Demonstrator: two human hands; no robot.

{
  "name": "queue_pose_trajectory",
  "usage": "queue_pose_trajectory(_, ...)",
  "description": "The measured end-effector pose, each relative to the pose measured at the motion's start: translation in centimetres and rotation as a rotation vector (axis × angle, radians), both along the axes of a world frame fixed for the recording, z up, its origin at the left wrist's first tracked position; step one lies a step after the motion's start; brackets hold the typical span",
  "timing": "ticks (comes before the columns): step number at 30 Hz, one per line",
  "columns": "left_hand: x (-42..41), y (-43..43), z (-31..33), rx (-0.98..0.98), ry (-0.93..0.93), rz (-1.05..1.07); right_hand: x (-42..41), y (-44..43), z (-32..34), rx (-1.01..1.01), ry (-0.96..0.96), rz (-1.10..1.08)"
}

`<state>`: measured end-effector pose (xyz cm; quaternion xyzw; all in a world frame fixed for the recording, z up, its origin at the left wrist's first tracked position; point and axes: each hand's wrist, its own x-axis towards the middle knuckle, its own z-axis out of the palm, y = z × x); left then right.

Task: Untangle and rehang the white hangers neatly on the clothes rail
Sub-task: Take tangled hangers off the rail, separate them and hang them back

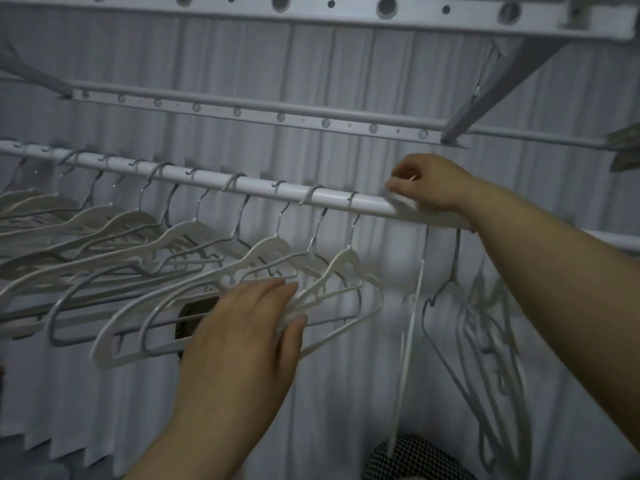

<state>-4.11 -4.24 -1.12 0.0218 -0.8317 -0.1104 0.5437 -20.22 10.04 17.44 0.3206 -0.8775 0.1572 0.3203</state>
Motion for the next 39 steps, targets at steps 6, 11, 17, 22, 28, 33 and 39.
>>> queue_pose_trajectory(6,0.4,4.7,1.5,0.063,-0.03,-0.333,-0.2,6.5,-0.1,-0.045,-0.036,-0.121)
queue_pose_trajectory(11,-0.9,8.1,0.3,0.256,-0.234,-0.381,-0.8,7.9,-1.5,0.001,-0.105,-0.1)
queue_pose_trajectory(17,-2.4,8.7,-0.4,0.179,-0.309,-0.22,-1.3,6.8,-1.7,0.022,-0.097,-0.01)
queue_pose_trajectory(22,-3.1,7.8,-1.0,0.108,-0.31,-0.04,-2.2,5.8,-1.9,0.056,-0.051,0.007)
queue_pose_trajectory(28,-3.1,6.0,-1.3,0.081,-0.141,-0.039,-2.2,3.9,-1.7,0.108,-0.05,0.008)
queue_pose_trajectory(33,-2.8,5.4,-1.1,0.039,-0.183,0.049,-1.9,2.3,-1.3,0.153,-0.045,0.007)
queue_pose_trajectory(39,-3.0,4.5,-1.2,0.038,-0.13,0.023,-2.0,1.3,-1.3,0.16,-0.046,0.016)
